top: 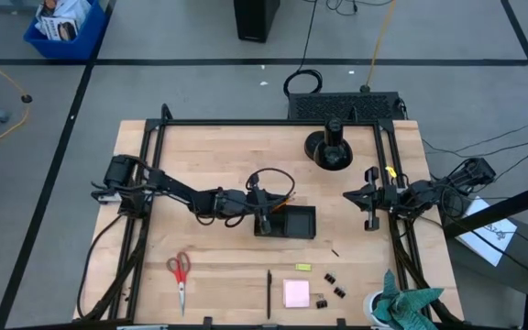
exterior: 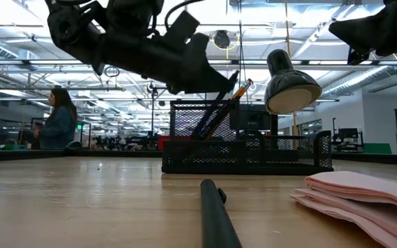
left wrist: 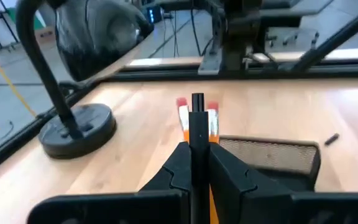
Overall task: Pick and place office supplies into organizer
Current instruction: Put the black pen into the black desk organizer
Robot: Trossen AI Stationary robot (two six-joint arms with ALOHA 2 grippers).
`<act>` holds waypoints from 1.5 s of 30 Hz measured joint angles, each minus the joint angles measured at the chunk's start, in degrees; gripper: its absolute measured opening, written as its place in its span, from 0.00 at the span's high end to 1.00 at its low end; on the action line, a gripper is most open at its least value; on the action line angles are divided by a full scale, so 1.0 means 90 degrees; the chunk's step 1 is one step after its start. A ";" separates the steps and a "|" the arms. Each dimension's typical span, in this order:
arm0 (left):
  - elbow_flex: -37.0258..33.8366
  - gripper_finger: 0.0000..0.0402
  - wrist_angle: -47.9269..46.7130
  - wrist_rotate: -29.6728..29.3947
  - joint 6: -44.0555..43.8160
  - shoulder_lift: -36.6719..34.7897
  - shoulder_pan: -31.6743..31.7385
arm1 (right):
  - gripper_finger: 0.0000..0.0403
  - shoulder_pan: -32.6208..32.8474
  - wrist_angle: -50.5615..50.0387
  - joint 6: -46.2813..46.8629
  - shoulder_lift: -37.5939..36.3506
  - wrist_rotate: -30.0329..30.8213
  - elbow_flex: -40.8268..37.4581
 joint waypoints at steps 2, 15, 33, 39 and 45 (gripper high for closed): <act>0.0018 0.92 0.0026 0.0006 -0.0070 0.0062 -0.0005 | 0.99 0.0000 0.0003 -0.0010 0.0001 0.0000 0.0001; 0.0015 0.92 -0.0283 0.0009 -0.0334 0.0188 -0.0010 | 0.99 0.0000 0.0092 -0.0068 0.0000 0.0000 0.0001; 0.0055 0.61 -0.0318 -0.0208 -0.0619 0.0127 -0.0044 | 0.99 0.0000 0.0098 -0.0068 0.0000 -0.0002 0.0002; 0.0808 0.60 -0.2121 -0.1127 -0.0458 -0.0389 -0.0415 | 0.99 0.0000 0.0127 -0.0067 0.0004 -0.0005 0.0002; 0.3089 0.60 -0.5991 -0.1499 -0.2082 -0.0331 -0.1066 | 0.99 -0.0002 0.0154 -0.0068 0.0030 -0.0001 0.0002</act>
